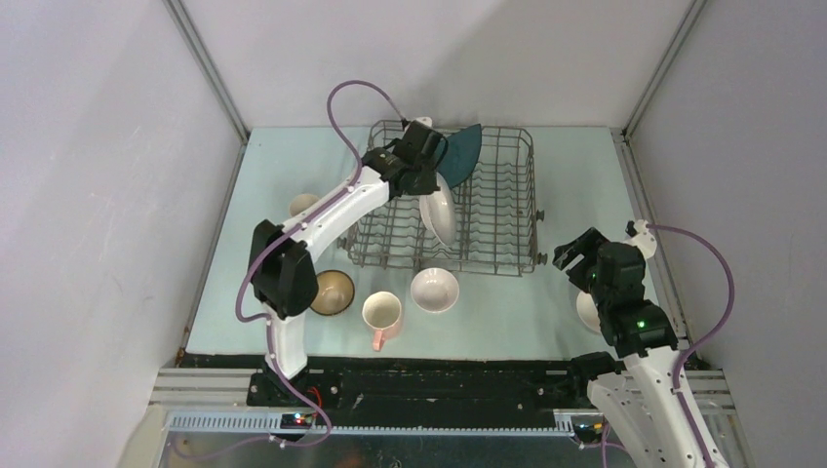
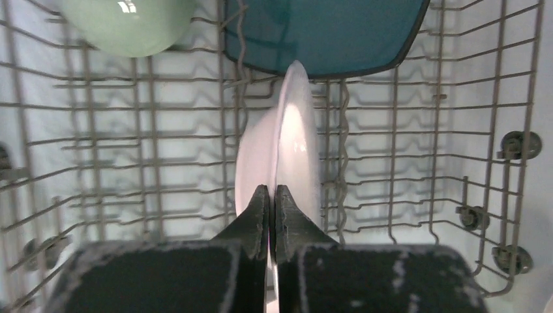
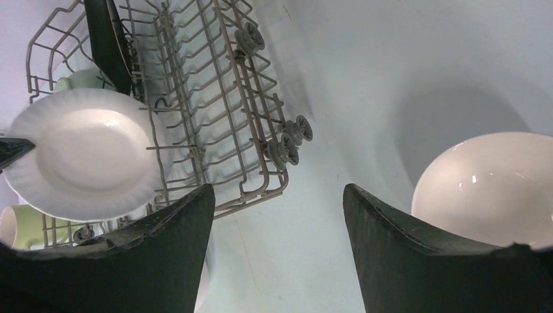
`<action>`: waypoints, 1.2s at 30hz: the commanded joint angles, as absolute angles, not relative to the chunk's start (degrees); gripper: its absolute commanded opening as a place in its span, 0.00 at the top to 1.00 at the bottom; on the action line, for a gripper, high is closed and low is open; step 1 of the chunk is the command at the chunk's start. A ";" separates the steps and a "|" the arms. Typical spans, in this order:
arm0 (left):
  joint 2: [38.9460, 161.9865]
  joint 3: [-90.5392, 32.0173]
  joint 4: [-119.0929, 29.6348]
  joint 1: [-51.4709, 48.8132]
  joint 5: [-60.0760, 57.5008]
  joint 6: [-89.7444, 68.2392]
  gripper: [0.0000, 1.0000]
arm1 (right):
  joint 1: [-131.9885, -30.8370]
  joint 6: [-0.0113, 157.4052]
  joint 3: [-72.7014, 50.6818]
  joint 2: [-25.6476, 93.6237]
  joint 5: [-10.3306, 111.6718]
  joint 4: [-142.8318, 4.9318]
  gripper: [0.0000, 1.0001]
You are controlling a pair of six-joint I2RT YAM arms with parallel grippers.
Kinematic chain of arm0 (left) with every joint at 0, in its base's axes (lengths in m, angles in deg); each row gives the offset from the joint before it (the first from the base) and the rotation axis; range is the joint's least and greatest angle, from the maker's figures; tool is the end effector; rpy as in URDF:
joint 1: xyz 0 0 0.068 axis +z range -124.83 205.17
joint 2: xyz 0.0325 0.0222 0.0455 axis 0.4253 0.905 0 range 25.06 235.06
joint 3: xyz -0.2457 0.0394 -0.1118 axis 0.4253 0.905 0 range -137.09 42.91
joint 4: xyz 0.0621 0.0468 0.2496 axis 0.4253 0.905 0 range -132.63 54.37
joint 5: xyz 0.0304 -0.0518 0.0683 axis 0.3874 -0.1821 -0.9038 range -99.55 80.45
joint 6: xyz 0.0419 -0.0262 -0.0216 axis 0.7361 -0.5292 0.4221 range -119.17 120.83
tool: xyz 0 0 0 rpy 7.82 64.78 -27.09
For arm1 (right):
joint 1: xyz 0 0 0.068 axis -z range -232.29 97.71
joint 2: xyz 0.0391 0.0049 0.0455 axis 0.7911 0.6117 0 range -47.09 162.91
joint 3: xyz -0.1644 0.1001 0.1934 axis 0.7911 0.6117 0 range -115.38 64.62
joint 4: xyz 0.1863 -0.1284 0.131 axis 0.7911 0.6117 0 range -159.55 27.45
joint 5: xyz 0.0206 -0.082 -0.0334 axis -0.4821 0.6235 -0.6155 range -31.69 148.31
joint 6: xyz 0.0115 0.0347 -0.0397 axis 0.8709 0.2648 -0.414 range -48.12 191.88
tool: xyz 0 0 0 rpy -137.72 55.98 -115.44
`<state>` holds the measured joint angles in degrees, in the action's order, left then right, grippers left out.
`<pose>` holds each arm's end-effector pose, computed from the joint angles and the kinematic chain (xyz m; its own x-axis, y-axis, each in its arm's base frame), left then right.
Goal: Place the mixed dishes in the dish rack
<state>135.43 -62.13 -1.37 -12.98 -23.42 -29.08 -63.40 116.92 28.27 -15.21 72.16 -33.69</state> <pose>0.3481 -0.2627 0.3191 -0.7296 -0.0425 -0.6826 0.1228 0.9737 -0.1918 0.1273 0.0164 0.2753 -0.3516 0.6311 -0.6914 0.3711 0.7721 0.5160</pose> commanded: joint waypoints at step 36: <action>105.42 -39.17 -9.19 -11.45 -24.82 -28.43 0.00 | -62.30 106.16 26.83 -13.54 60.77 -40.10 0.01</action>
